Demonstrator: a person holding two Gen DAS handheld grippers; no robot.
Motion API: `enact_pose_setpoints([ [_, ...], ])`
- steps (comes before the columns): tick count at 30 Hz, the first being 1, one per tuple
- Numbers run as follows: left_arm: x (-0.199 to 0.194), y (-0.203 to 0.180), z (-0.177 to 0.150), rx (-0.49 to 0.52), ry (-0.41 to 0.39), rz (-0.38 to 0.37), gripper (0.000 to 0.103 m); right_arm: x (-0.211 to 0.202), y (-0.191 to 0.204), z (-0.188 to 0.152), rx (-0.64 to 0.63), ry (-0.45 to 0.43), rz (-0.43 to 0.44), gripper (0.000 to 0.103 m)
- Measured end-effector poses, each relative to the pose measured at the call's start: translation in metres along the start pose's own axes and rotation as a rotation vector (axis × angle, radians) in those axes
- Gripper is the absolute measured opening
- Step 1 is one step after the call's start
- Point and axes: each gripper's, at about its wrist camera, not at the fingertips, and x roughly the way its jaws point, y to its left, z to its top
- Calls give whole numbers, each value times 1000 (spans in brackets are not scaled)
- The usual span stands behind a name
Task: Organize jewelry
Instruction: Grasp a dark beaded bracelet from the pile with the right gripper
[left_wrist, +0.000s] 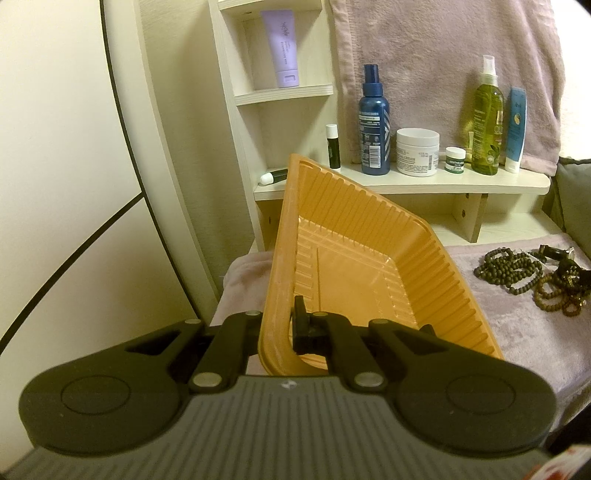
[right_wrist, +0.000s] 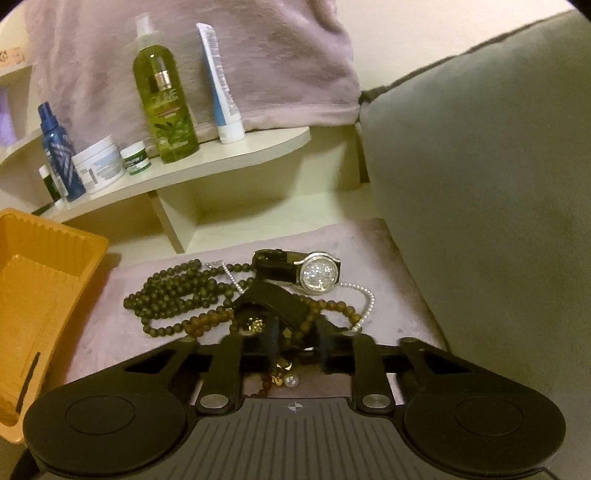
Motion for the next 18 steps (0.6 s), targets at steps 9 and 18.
enact_pose_setpoints([
  [9,0,1,-1,-3,0,0,4,-18,8,6,-30,-63,14,6],
  [18,1,1,-1,-6,0,1,4,-45,28,31,-72,-144,101,6],
])
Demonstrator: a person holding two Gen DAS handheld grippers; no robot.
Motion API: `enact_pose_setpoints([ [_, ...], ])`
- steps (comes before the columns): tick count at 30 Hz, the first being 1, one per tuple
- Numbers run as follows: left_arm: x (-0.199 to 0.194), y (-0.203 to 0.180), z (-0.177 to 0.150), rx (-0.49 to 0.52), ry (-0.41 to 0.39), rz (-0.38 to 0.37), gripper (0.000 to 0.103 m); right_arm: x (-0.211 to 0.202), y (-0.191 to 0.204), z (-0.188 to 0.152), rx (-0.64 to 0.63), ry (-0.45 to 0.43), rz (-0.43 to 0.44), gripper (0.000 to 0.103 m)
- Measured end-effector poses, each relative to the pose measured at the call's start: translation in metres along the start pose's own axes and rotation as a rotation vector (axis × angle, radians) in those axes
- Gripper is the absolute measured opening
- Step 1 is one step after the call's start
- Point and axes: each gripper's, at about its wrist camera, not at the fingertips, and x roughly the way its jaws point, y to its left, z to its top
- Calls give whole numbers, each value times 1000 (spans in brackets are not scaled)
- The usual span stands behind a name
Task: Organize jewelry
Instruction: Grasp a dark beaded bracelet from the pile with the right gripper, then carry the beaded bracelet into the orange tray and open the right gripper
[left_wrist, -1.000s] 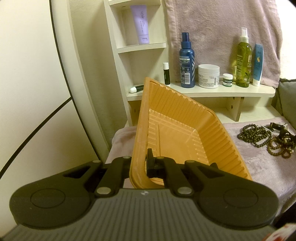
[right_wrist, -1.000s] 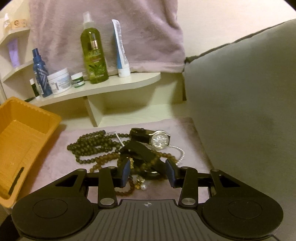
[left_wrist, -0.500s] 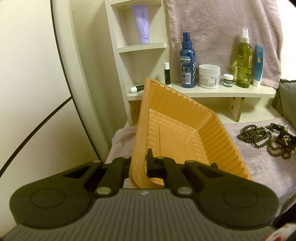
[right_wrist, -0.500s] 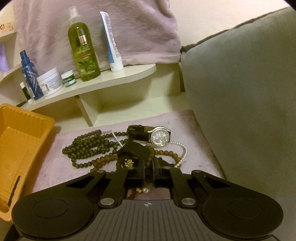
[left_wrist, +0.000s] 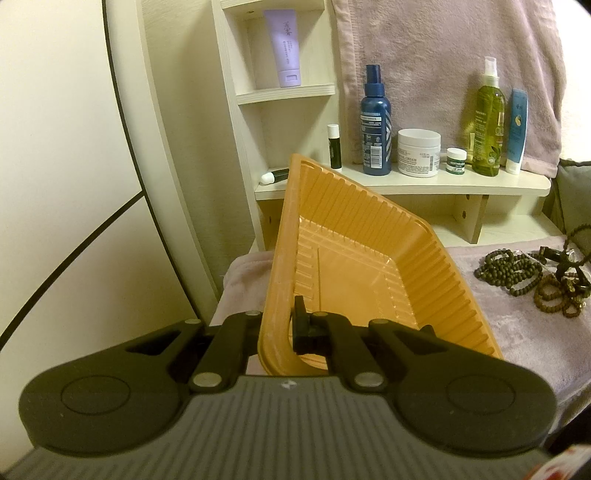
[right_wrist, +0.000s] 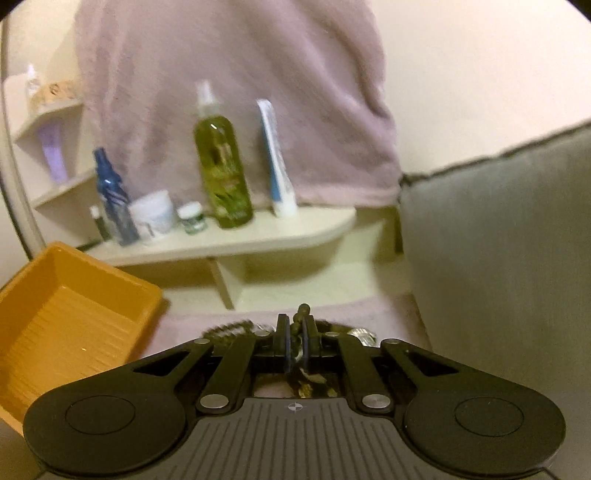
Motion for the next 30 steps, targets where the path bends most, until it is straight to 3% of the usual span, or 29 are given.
enact_pose_setpoints([
  [9,0,0,0,-3,0,0,4,-6,29,11,-25,7,105,6],
  [21,0,1,0,-10,0,1,4,17,130,-3,-111,179,521,6],
  [30,0,2,0,-15,0,-2,4,33,178,-25,-209,245,619,6],
])
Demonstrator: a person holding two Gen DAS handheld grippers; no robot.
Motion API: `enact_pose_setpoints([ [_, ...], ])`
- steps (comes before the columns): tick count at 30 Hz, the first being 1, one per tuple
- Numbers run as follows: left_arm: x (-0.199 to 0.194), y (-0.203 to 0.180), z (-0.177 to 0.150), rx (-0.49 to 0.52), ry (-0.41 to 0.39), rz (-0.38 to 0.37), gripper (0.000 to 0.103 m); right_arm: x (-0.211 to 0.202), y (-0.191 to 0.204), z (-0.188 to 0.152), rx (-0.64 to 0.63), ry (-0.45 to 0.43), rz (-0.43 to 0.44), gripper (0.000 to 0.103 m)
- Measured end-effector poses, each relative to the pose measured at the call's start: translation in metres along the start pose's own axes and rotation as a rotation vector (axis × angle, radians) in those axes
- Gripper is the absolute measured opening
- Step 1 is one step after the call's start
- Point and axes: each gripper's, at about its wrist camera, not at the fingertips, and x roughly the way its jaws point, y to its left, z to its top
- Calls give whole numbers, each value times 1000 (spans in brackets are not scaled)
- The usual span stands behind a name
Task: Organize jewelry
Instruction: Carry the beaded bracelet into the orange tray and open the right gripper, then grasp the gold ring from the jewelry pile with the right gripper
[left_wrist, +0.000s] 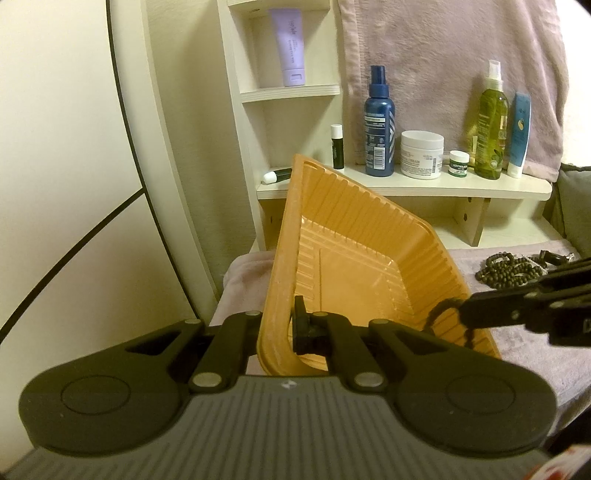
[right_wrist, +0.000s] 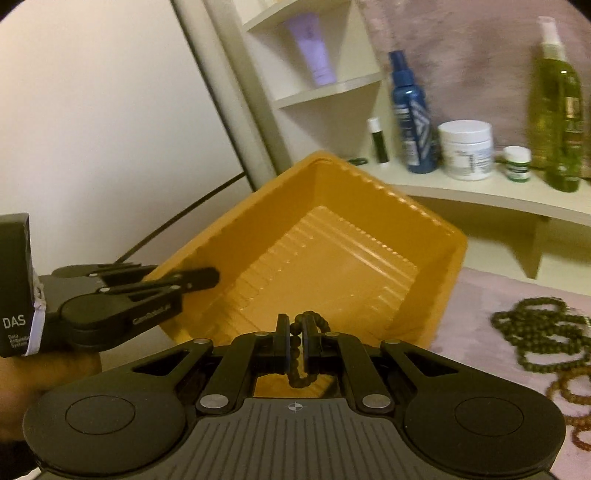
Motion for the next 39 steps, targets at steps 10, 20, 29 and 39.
enact_pose_setpoints([
  [10,0,2,-1,-9,0,-2,4,13,3,2,-27,31,23,6],
  [20,0,2,-1,-9,1,-1,4,-9,-23,-1,54,-54,-117,45],
  [29,0,2,-2,-7,2,3,4,-62,-77,-31,127,-127,-446,45],
  [39,0,0,-1,-3,2,6,4,-112,-135,-71,248,-121,-697,45],
])
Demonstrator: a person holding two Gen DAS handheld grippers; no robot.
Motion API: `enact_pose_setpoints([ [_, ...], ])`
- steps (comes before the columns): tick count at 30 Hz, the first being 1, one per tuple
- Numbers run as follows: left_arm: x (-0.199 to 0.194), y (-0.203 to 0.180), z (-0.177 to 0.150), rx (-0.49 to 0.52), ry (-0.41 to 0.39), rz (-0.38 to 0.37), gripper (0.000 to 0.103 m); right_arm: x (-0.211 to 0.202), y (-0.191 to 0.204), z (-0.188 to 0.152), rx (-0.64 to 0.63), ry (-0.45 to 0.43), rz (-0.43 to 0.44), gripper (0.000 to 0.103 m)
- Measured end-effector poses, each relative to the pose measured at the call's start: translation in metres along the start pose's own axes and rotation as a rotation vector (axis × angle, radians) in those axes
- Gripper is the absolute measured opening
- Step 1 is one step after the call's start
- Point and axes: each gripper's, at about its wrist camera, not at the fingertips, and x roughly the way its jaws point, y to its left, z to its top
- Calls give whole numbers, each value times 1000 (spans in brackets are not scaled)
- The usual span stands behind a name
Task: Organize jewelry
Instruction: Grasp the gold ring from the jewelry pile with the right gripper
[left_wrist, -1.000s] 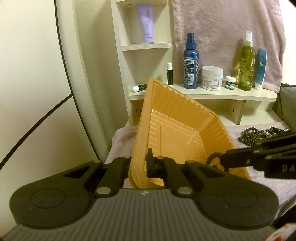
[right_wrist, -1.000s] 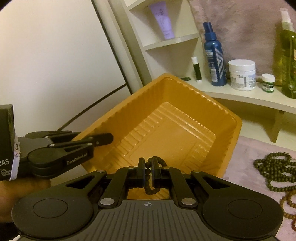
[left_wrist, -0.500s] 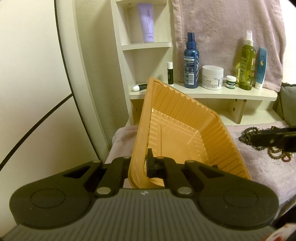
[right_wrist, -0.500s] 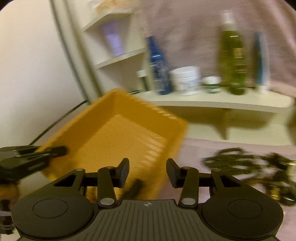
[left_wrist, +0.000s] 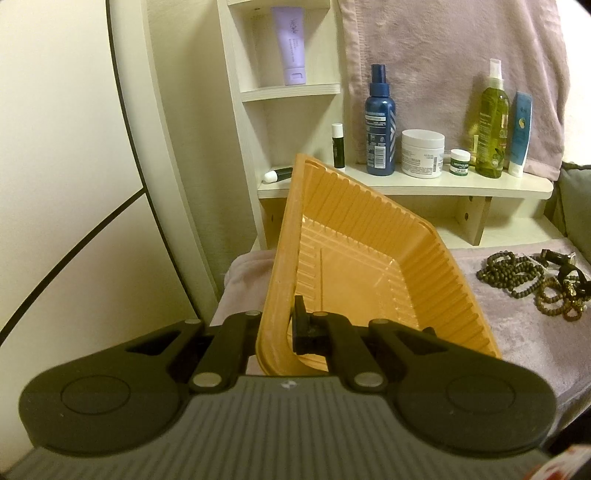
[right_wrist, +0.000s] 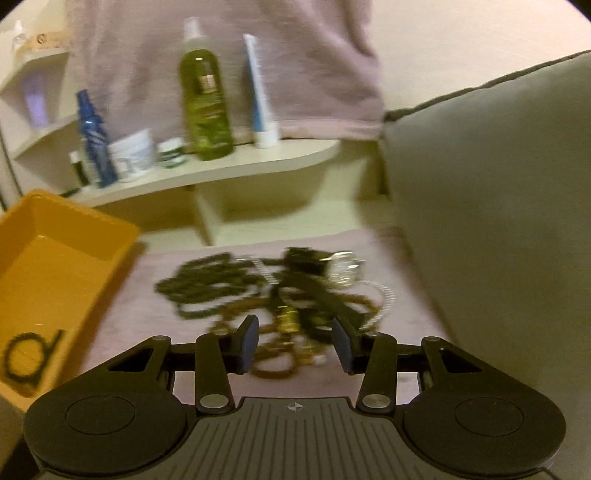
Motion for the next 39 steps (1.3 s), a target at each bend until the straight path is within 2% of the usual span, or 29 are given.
enact_pose_setpoints([
  [7,0,-1,0,2,1,1,4,7,-11,2,-86,8,-27,45],
  [14,1,-1,0,4,3,0,4,13,2,-8,-103,55,45,44],
  [16,2,0,0,7,4,1,4,18,9,-13,-124,75,54,38],
  [18,2,1,0,7,5,-1,4,24,14,-18,-144,81,54,26],
  [23,3,2,0,6,5,0,4,32,23,-22,-224,71,28,25],
  [25,3,2,0,6,4,-1,4,31,22,-22,-223,76,24,13],
  [26,2,2,0,7,4,-1,4,30,21,-22,-224,80,22,2],
  [31,2,2,-1,5,4,-1,4,21,19,-22,-212,82,28,2],
  [39,2,2,-1,6,4,-1,4,-6,16,-13,-151,21,39,2],
])
